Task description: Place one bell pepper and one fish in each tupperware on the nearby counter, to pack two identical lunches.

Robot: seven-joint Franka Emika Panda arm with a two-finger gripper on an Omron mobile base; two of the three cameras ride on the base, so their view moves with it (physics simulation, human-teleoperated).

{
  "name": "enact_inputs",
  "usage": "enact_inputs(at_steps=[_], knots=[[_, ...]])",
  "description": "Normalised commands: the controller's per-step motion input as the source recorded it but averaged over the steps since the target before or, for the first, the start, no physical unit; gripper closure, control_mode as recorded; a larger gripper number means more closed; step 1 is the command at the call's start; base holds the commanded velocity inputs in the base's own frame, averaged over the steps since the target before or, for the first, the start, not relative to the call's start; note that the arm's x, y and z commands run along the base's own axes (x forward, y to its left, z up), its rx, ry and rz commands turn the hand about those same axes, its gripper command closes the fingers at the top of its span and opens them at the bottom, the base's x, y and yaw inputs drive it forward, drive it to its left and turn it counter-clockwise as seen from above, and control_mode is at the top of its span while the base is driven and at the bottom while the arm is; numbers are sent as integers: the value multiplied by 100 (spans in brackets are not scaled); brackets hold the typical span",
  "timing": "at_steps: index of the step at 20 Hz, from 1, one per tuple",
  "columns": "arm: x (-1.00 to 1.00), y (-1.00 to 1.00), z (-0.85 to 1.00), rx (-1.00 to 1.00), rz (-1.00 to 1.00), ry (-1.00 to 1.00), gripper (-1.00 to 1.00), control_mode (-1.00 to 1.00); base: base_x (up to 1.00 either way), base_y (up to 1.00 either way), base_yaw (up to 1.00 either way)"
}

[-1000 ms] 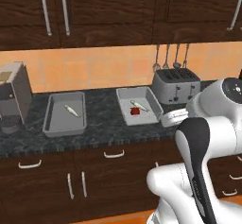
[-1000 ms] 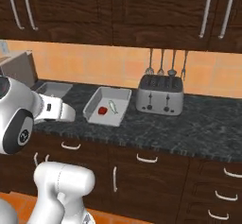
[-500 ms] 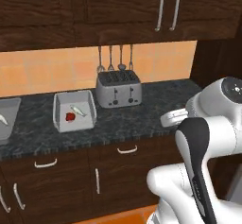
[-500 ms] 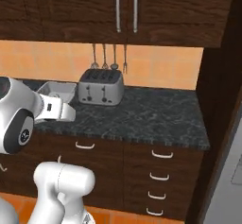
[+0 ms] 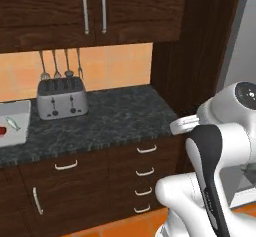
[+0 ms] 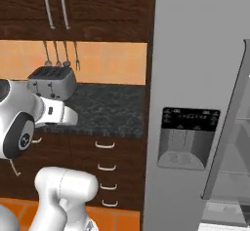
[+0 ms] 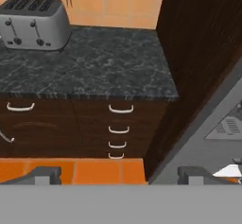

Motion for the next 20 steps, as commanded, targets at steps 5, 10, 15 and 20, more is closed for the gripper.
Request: enact_inputs(at_steps=[5, 10, 15, 20], knots=[[0, 0, 0, 0, 0, 0, -100, 100, 0, -100, -11], [0, 0, 0, 0, 0, 0, -100, 100, 0, -100, -5], [0, 0, 0, 0, 0, 0, -100, 100, 7, -96, 0], [0, 0, 0, 0, 0, 0, -100, 100, 40, -41, 3]])
